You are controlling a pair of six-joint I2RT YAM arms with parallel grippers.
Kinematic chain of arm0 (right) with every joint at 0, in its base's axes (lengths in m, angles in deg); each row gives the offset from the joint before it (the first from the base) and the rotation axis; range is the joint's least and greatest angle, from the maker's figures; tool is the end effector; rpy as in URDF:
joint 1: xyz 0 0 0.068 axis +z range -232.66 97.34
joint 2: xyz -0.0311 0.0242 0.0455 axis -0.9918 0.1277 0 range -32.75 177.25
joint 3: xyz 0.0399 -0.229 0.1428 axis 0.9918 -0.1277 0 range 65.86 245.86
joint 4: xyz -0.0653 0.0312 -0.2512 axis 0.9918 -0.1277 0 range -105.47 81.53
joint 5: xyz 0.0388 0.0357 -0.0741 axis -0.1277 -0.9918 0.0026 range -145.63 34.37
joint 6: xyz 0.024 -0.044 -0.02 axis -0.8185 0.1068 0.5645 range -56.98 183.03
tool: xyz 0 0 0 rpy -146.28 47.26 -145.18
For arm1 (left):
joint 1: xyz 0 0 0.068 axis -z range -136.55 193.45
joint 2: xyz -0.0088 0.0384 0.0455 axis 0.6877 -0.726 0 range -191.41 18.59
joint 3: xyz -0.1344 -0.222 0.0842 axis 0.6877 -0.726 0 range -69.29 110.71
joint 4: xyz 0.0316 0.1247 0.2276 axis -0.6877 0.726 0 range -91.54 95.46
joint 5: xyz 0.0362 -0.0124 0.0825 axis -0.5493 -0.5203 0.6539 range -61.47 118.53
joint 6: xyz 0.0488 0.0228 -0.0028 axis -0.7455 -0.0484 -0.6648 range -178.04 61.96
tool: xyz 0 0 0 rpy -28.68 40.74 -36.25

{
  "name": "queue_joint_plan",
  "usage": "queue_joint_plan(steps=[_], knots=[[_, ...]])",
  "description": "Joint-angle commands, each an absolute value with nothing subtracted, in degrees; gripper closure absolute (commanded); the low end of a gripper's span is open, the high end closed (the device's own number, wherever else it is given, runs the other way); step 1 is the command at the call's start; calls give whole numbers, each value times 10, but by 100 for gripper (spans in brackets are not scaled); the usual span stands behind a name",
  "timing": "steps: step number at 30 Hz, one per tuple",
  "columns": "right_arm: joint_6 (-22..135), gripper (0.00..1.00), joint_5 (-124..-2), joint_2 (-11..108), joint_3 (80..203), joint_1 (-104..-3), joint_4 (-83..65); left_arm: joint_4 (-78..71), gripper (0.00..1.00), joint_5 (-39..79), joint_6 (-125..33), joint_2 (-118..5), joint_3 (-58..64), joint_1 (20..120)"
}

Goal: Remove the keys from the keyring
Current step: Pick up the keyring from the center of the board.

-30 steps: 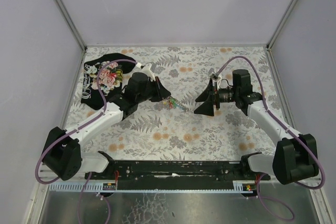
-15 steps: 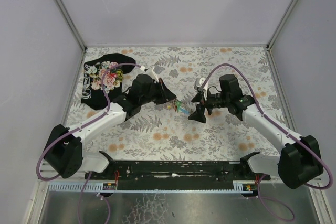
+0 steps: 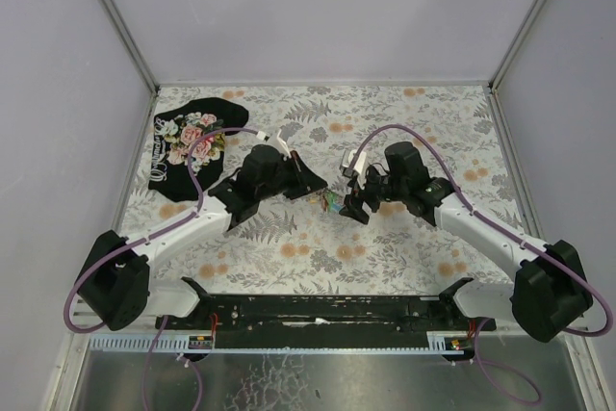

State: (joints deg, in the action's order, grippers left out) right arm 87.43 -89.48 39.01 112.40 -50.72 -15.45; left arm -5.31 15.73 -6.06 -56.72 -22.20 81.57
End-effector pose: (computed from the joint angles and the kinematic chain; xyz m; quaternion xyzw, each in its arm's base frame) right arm 0.2206 0.1608 0.2589 -0.5194 0.6720 0.2847 0.4446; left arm 0.2283 -0.1891 0.2610 -0.0410 0.8367 -0.4469 0.3138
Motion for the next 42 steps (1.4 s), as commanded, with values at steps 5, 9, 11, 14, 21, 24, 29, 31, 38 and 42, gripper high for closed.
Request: queue_joint_plan(steps=[5,9,11,14,21,24,29,31,38,42], knots=[[888,22,-853,402,1135,-475,-129,-144,100,152,-9,-549,-230,825],[889,24,-829,402,1138,-470,-129,-154,100,154,2,-544,-239,827],[891,27,-820,397,1139,-470,-132,-158,100,152,7,-540,-244,827],[896,35,-819,387,1138,-470,-135,-161,100,148,9,-537,-248,827],[909,69,-849,371,1138,-470,-152,-172,100,130,10,-535,-256,827],[910,81,-862,363,1143,-472,-162,-181,100,114,7,-536,-259,827],[906,98,-902,358,1158,-498,-191,-207,90,84,-5,-536,-271,826],[905,100,-928,358,1168,-511,-212,-206,80,77,-22,-532,-272,826],[929,100,-1067,372,1204,-545,-302,-175,54,39,-197,-454,-277,820],[930,100,-1146,435,1275,-557,-406,-169,50,20,-321,-374,-316,821]])
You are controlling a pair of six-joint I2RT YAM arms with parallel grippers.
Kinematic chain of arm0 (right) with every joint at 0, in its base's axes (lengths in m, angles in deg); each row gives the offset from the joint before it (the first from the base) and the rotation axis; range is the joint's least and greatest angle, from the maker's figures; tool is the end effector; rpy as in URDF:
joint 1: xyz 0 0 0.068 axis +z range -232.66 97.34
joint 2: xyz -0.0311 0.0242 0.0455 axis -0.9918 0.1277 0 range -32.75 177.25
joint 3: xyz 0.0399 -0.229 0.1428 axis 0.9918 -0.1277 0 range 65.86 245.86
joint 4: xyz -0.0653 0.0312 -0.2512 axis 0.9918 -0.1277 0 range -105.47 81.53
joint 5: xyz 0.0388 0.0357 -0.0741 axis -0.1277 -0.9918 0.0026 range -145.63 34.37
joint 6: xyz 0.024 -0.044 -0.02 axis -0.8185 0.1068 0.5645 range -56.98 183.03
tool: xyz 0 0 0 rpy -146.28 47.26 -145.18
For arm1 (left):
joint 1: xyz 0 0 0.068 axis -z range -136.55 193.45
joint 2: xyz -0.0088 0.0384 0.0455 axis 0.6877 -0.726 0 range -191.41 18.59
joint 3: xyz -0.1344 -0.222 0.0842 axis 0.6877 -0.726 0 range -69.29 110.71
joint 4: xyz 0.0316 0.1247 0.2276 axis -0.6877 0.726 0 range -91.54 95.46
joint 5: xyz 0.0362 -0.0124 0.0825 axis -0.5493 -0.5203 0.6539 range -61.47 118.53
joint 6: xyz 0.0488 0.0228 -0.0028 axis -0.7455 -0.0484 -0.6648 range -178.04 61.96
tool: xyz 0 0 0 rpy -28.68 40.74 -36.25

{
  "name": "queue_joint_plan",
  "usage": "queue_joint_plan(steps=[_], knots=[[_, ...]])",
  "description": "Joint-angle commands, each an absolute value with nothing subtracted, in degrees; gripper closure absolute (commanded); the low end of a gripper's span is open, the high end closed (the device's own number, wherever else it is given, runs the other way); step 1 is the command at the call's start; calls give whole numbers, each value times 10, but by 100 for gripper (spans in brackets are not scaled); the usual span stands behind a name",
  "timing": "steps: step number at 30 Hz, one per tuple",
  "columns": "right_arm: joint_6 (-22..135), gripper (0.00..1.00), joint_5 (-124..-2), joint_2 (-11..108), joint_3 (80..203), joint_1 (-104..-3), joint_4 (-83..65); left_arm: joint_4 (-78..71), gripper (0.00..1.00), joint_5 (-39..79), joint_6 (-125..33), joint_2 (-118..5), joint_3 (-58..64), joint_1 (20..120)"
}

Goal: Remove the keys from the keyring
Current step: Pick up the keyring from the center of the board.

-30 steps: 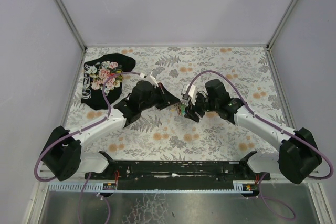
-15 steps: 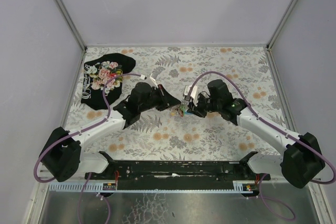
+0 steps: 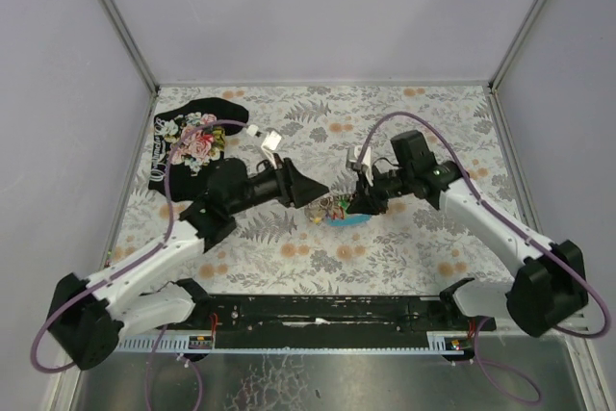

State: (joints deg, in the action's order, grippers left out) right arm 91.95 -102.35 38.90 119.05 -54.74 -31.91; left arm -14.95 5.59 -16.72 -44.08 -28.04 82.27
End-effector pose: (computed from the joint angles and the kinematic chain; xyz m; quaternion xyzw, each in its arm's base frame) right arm 0.2190 0.1453 0.2776 -0.5411 0.6604 0.3588 0.3773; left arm 0.1897 -0.1704 0.2996 0.1142 0.7424 -0.5287 0.3954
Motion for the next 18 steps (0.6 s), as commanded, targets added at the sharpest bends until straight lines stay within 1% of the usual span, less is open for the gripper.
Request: queue_joint_plan(steps=[1,5,9,12,15,18], knots=[[928,100,-1147,457,1290,-558,-430,-174,49,20,-339,-355,-331,821],[904,100,-1088,529,1336,-559,-475,-232,46,13,-349,-313,-399,823],[870,100,-1047,534,1334,-559,-456,-316,46,34,-298,-308,-463,834],[864,100,-1042,536,1330,-559,-453,-423,45,79,-254,-306,-517,852],[858,100,-1041,546,1332,-560,-456,-422,45,144,-244,-316,-526,862],[848,100,-1041,553,1333,-561,-454,-400,43,184,-227,-335,-509,863]])
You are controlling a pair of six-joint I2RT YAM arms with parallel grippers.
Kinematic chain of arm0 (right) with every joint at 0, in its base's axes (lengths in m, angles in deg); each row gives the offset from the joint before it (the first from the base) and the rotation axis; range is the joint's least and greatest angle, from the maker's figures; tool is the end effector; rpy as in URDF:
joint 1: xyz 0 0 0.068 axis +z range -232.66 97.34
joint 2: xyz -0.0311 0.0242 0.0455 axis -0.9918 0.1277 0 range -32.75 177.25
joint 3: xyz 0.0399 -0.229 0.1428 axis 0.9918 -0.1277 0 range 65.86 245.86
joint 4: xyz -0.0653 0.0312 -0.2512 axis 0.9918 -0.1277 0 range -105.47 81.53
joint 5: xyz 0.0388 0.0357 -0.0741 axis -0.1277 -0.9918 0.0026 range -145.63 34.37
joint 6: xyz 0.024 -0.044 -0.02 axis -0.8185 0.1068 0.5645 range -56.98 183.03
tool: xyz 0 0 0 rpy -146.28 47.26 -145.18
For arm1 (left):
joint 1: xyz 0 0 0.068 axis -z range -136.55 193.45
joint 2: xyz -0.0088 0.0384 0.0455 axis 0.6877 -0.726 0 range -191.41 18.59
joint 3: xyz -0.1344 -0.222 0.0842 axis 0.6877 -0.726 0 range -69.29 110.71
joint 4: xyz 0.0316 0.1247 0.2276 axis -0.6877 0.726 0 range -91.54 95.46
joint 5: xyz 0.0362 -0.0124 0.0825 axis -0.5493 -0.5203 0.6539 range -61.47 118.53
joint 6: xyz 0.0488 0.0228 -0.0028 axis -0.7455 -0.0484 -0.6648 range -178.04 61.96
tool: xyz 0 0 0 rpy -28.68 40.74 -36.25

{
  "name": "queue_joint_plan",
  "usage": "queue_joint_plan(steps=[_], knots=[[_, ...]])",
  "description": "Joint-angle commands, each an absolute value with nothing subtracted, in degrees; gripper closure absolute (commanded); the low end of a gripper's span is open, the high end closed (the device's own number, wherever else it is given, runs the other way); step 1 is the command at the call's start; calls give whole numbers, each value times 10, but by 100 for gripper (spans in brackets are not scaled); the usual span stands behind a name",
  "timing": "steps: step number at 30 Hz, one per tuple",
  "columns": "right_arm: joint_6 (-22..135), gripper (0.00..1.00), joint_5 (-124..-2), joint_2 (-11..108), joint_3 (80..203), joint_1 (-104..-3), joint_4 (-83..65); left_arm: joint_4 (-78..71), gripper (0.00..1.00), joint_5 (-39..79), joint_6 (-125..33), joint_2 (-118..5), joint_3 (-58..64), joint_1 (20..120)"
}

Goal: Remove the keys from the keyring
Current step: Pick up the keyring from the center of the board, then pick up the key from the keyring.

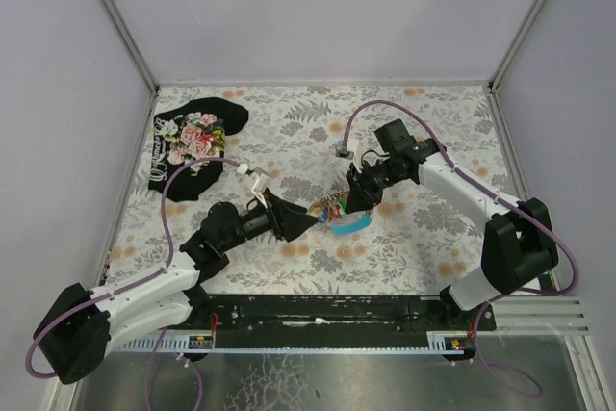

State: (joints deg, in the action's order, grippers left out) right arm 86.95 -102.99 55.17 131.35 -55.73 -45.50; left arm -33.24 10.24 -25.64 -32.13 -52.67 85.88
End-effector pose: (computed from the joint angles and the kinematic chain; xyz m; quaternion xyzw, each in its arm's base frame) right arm 0.2642 0.1636 0.2547 -0.4748 0.7525 0.3936 0.2309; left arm 0.1380 -0.1412 0.2258 0.1718 0.7002 -0.5063 0.4731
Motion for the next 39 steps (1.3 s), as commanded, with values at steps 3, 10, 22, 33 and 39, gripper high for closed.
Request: queue_joint_plan(steps=[3,10,22,33,39], knots=[[808,100,-1021,556,1329,-564,-433,-391,42,194,-210,-363,-489,862],[694,100,-977,578,1324,-572,-392,-295,48,168,-144,-496,-388,862],[679,100,-993,586,1325,-572,-390,-122,66,254,-92,-559,-284,867],[684,100,-1018,588,1325,-572,-388,-99,62,239,-129,-593,-259,893],[686,100,-1027,586,1323,-572,-388,-16,61,310,-149,-624,-214,913]])
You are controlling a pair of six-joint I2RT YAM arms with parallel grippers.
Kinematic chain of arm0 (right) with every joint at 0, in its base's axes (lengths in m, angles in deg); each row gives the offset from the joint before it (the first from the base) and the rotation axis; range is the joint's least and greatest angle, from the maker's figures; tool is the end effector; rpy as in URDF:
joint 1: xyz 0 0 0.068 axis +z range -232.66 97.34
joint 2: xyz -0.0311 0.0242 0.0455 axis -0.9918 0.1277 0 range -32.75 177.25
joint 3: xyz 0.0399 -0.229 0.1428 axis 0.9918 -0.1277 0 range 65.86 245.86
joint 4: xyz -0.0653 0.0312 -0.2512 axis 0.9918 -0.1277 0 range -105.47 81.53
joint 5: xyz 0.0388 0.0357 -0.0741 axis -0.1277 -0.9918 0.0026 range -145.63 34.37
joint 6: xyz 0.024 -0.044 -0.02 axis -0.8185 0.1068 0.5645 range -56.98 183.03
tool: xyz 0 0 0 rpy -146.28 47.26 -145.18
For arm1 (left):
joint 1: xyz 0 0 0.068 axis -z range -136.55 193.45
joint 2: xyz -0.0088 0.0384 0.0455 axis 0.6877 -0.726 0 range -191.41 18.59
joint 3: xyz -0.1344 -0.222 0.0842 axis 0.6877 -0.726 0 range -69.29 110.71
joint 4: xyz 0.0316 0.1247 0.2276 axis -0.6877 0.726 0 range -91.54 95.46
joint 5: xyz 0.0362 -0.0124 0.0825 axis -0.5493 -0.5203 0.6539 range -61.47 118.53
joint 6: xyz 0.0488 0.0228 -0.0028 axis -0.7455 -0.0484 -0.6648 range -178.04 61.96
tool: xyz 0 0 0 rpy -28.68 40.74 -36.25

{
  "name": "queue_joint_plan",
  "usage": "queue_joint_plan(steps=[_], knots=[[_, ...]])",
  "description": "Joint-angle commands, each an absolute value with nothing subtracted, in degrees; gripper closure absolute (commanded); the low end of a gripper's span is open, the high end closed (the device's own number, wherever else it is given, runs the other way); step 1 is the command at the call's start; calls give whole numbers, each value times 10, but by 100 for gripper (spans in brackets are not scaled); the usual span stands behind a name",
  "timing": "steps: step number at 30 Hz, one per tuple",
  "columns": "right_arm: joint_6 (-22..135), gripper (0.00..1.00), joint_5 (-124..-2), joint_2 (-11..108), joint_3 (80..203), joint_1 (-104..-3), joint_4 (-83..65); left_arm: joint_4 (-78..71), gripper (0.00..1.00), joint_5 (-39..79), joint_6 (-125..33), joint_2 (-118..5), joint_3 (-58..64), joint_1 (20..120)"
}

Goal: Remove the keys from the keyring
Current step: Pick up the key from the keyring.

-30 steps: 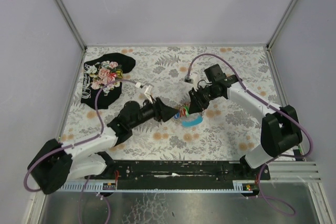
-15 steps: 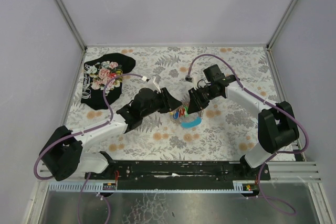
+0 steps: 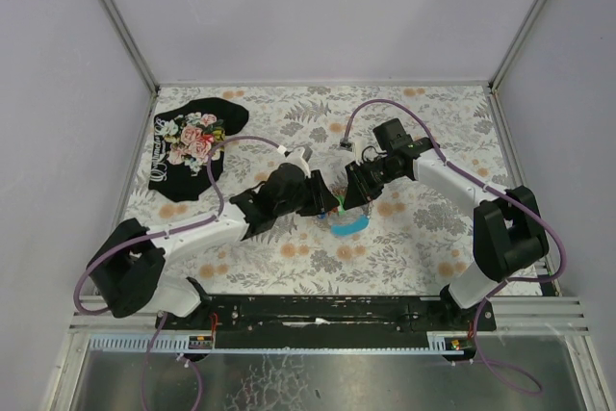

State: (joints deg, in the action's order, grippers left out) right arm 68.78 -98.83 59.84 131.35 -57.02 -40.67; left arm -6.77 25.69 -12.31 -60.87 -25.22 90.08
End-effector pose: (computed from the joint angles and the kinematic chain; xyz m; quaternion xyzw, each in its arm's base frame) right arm 0.2855 0.1641 0.2330 -0.3364 0.8369 0.3921 0.1811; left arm 0.2055 -0.2200 0.2251 0.0191 0.8663 -0.3746 0.3298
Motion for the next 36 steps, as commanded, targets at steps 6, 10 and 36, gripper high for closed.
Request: queue_joint_plan(steps=[6,10,36], knots=[[692,100,-1036,588,1323,-572,-391,30,71,358,-177,-649,-177,923],[699,100,-1038,587,1323,-572,-394,69,80,392,-209,-644,-152,923],[1002,100,-1136,540,1323,-566,-522,172,65,303,-454,-526,-113,923]])
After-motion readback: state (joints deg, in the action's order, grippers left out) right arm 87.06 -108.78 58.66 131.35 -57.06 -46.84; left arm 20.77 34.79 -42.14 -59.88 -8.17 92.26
